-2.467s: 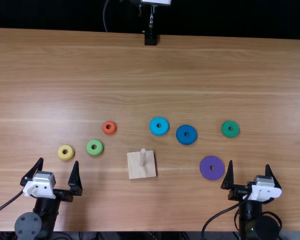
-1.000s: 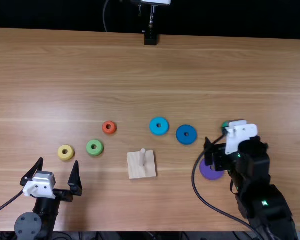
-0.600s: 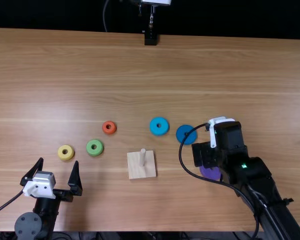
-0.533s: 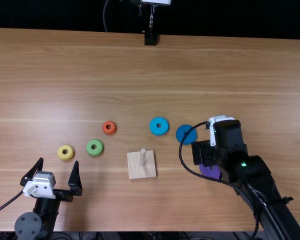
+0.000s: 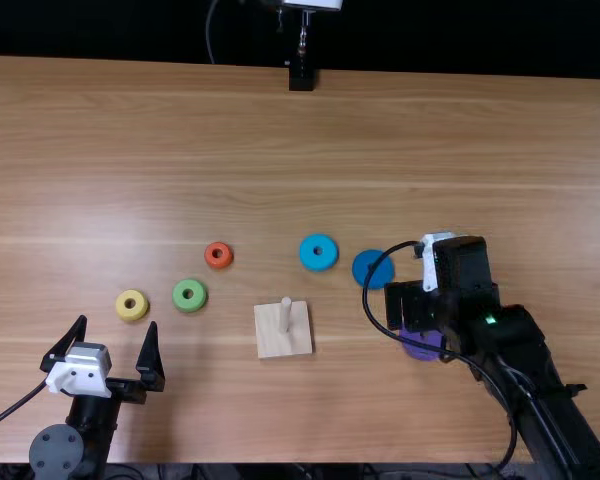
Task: Build the Hanoi tower: stack the rings onto the peg from bottom to top in this color order: purple, dark blue, light blue, dark green, light green, yellow, orange.
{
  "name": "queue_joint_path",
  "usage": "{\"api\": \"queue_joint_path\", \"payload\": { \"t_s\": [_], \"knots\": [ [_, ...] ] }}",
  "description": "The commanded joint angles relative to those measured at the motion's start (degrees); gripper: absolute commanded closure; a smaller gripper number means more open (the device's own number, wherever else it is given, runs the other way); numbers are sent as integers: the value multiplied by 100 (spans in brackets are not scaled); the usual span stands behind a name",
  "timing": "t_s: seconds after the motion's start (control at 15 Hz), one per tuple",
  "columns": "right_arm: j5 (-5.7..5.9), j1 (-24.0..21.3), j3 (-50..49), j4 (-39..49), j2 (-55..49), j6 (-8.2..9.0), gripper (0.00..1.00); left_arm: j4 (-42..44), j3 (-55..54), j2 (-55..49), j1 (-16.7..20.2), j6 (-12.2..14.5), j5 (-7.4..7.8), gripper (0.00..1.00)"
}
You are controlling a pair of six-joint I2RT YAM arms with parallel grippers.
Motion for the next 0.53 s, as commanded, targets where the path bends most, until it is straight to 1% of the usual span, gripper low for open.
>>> {"api": "queue_joint_path", "payload": {
  "t_s": [0.0,0.47],
  "knots": [
    [-83,-270,-122,-15,142,-137,0,-208,-99,-67,52,51,64,0],
    [-83,-287,-728,90,230,-116,0,-208,-99,-67,52,51,64,0]
  ]
}}
